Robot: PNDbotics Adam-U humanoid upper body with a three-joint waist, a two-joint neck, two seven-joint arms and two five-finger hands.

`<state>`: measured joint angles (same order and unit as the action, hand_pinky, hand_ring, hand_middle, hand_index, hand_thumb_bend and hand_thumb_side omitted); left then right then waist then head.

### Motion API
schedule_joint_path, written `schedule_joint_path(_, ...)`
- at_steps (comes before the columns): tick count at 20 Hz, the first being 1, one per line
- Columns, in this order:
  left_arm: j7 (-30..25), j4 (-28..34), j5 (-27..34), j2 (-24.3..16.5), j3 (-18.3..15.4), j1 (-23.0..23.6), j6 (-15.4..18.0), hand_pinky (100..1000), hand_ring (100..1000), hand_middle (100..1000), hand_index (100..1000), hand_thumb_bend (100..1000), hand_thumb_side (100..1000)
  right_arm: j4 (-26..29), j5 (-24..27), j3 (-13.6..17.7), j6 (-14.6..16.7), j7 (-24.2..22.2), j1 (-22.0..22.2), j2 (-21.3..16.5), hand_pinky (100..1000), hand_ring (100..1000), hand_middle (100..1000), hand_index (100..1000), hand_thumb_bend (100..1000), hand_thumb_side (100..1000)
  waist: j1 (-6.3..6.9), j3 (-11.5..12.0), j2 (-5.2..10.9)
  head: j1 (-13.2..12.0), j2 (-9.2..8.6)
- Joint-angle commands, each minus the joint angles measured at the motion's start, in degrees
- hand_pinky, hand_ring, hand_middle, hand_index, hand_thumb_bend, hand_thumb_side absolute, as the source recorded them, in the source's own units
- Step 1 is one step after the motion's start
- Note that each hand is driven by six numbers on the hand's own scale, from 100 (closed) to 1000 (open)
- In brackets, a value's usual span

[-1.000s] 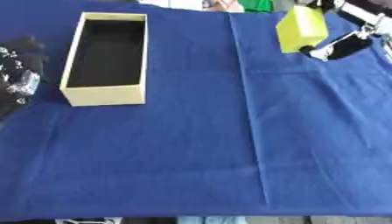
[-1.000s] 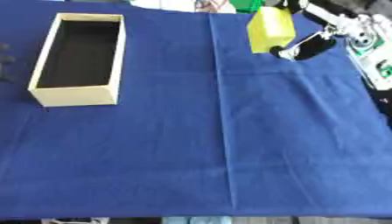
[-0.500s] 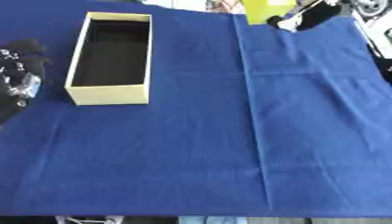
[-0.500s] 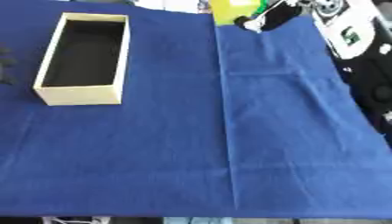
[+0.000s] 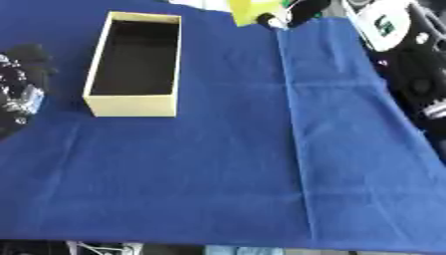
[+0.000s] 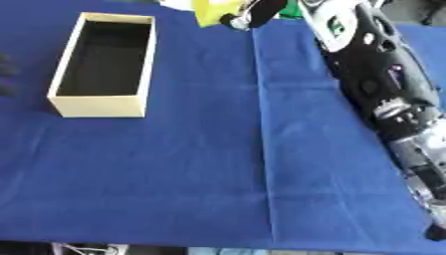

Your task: Pick up objects on the table and place them in the box.

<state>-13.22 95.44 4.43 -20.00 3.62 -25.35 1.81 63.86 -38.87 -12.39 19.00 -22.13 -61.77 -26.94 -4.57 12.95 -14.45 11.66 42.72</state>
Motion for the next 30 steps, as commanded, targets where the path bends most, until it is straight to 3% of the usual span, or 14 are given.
schedule_joint_path(1, -0.7, 1.1, 0.4, -0.2, 0.2, -1.1, 0.2, 630, 771, 745, 867, 134, 376, -1.3, -2.7, 0.2, 1.0, 0.2, -2.2, 1.3, 829, 770, 441, 642, 225, 100, 0.23, 0.4, 1.24, 0.7, -0.34)
schedule_joint_path(10, -1.8, 1.0, 1.2, 0.5, 0.6, -1.4, 0.7, 615, 748, 715, 856, 132, 377, -4.3, -10.3, -1.2, 2.9, 0.8, -3.9, 6.9, 836, 785, 463, 666, 154, 100, 0.31, 1.9, 1.26, 2.2, -0.79)
schedule_joint_path(15, -2.5, 1.1, 1.6, 0.7, 0.8, -1.6, 1.1, 598, 732, 697, 847, 127, 378, -3.6, -14.8, -2.1, 5.2, 1.8, -4.2, 8.5, 839, 792, 458, 680, 100, 100, 0.42, 2.5, 1.34, 2.8, -1.06)
schedule_joint_path(23, -3.6, 1.2, 2.1, 1.1, 0.9, -1.8, 1.6, 580, 710, 671, 830, 127, 380, -1.3, -21.0, -4.2, 9.1, 4.7, -4.1, 10.2, 848, 803, 486, 711, 100, 100, 0.24, 3.2, 1.47, 3.2, -1.12)
schedule_joint_path(25, -3.7, 1.1, 2.2, 1.1, 0.9, -1.8, 1.6, 578, 693, 652, 828, 128, 381, -0.3, -22.7, -4.7, 10.3, 5.8, -4.1, 10.4, 852, 809, 542, 754, 100, 100, 0.18, 3.4, 1.53, 3.3, -1.19)
schedule_joint_path(28, -3.7, 1.0, 2.2, 1.1, 0.8, -1.7, 1.7, 580, 679, 641, 829, 128, 383, 0.7, -25.1, -5.1, 12.0, 7.9, -4.0, 10.6, 883, 879, 846, 889, 269, 101, 0.11, 3.7, 1.64, 3.4, -1.26)
schedule_joint_path(29, -3.7, 1.0, 2.2, 1.1, 0.8, -1.7, 1.6, 580, 678, 640, 829, 128, 383, 0.7, -25.7, -5.2, 12.5, 8.5, -4.0, 10.6, 885, 882, 854, 894, 278, 106, 0.08, 3.7, 1.67, 3.4, -1.26)
schedule_joint_path(30, -3.7, 1.0, 2.2, 1.1, 0.8, -1.6, 1.6, 581, 674, 638, 829, 128, 384, 0.7, -26.2, -5.2, 12.9, 9.0, -3.9, 10.6, 906, 908, 921, 941, 376, 155, 0.06, 3.7, 1.69, 3.4, -1.27)
